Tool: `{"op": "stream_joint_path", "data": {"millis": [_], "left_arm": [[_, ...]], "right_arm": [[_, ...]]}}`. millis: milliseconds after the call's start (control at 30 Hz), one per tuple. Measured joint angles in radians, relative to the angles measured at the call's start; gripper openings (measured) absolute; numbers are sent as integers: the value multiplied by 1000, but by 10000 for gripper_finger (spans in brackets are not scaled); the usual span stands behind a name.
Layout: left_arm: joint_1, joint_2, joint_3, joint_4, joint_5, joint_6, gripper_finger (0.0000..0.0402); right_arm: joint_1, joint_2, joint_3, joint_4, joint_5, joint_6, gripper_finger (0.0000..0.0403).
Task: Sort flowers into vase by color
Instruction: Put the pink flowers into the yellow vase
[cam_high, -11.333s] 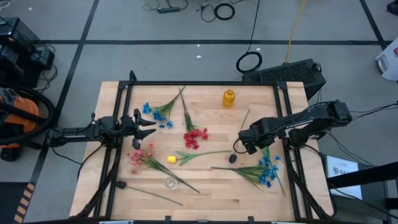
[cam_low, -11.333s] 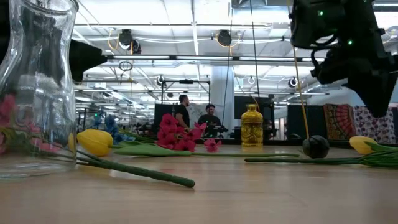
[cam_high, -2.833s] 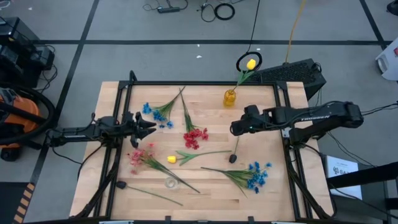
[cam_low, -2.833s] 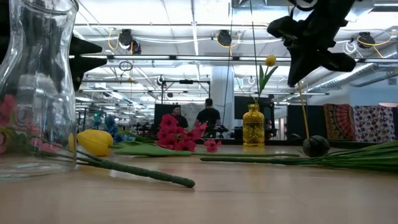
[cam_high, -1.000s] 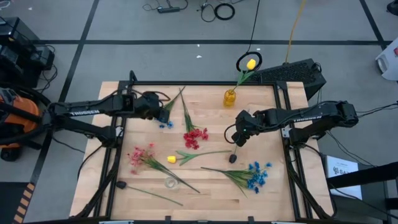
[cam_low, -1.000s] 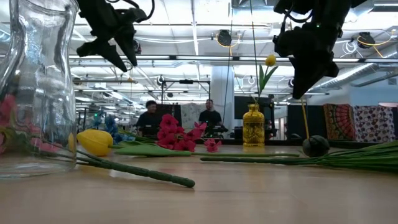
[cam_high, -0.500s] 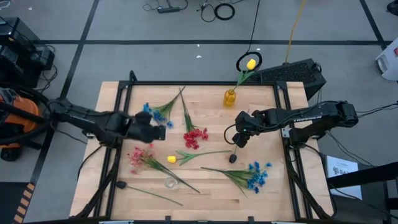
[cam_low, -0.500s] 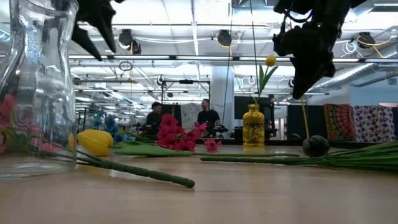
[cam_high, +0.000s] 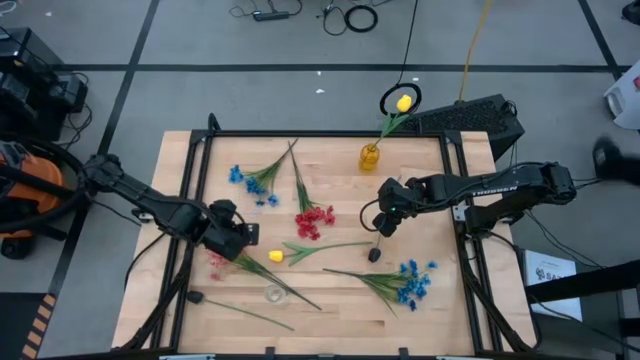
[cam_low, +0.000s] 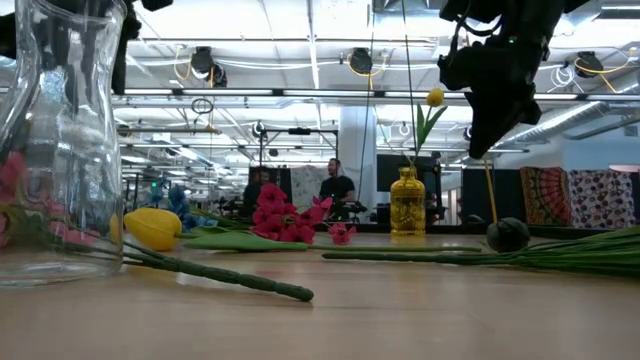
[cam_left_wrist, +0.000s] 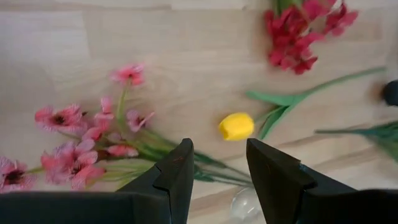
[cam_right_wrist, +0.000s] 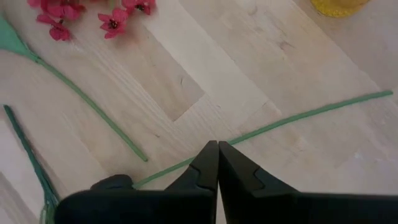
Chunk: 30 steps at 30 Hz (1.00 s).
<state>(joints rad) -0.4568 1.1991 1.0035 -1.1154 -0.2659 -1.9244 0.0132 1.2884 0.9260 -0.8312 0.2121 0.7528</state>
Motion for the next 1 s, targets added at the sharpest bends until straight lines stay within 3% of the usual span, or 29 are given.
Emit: {"op": "stream_joint_path", "data": {"millis": [167, 333, 433, 900, 1000], "left_arm": [[0, 18, 0, -1, 34, 0, 154], [0, 33, 0, -2, 139, -14, 155], [-3, 48, 0, -1, 182, -87, 155], [-3, 162, 0, 13, 252, -142, 155], [-3, 189, 0, 15, 279, -220, 155]], "right_arm": [[0, 0, 0, 10, -2, 30, 2], [0, 0, 0, 40, -4, 56, 2], [0, 0, 0, 70, -5, 82, 2], [0, 0, 0, 125, 0, 48, 2], [0, 0, 0, 125, 0, 51, 2]]}}
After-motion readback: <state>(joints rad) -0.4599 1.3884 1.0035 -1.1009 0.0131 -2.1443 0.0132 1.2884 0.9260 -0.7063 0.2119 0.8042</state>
